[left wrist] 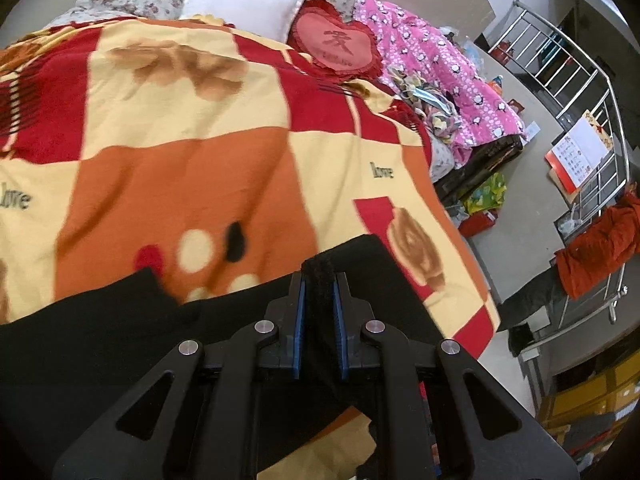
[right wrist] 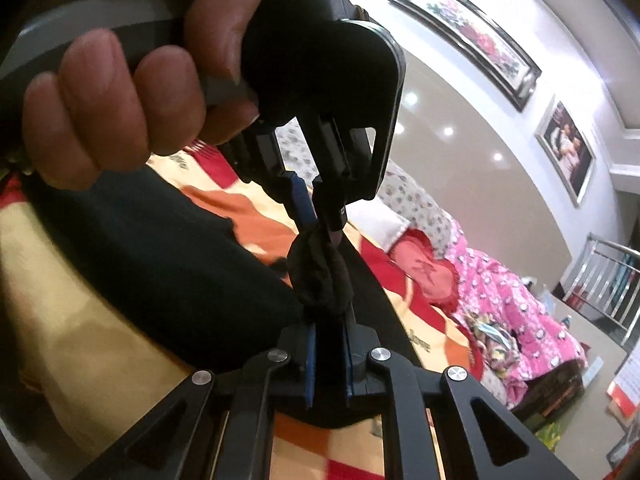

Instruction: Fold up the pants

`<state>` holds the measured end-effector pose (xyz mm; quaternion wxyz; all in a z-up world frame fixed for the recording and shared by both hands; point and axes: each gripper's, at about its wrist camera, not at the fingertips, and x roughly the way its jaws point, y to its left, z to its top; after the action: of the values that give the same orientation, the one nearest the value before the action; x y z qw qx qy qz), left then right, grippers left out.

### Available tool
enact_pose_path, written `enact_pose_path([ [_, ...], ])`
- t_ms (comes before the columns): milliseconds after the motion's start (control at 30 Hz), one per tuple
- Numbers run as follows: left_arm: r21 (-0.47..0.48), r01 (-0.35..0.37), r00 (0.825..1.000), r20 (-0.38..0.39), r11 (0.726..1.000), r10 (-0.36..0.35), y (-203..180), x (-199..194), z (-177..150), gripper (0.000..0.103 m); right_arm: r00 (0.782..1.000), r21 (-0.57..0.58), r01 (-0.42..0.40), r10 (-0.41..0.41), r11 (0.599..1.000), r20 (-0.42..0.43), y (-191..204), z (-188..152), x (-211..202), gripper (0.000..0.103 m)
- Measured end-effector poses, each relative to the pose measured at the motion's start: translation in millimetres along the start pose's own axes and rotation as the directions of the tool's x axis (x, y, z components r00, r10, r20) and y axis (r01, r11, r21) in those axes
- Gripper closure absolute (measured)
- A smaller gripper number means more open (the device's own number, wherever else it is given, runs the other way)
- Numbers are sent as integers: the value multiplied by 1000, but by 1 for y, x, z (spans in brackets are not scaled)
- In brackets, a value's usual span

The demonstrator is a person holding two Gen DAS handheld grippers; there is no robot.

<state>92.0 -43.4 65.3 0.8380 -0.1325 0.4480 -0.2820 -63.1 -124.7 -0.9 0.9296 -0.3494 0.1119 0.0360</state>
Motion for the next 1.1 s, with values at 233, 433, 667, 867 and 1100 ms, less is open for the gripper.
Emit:
enact_pose_path([
  [233, -19, -26, 999, 40, 999, 27, 35, -28, -20, 91, 997, -28, -67, 68, 997, 42, 28, 18, -12, 94],
  [433, -42, -33, 998, 60, 999, 35, 53, -41, -27, 91, 993, -25, -106, 107, 994, 56, 43, 32, -15, 94],
  [667, -75, -50, 997, 52, 996, 54, 73, -40, -31, 91, 989, -14, -148, 149, 989, 26, 54, 42, -9, 94],
  [867, -99, -60, 997, 49, 993, 65, 87, -33, -35, 91, 983, -7, -182, 182, 983, -5, 62, 43, 0, 94],
  [1100, -122, -100, 992, 63, 988, 108, 101, -27, -39, 85, 975, -3, -219, 218, 976, -50, 74, 38, 12, 93],
])
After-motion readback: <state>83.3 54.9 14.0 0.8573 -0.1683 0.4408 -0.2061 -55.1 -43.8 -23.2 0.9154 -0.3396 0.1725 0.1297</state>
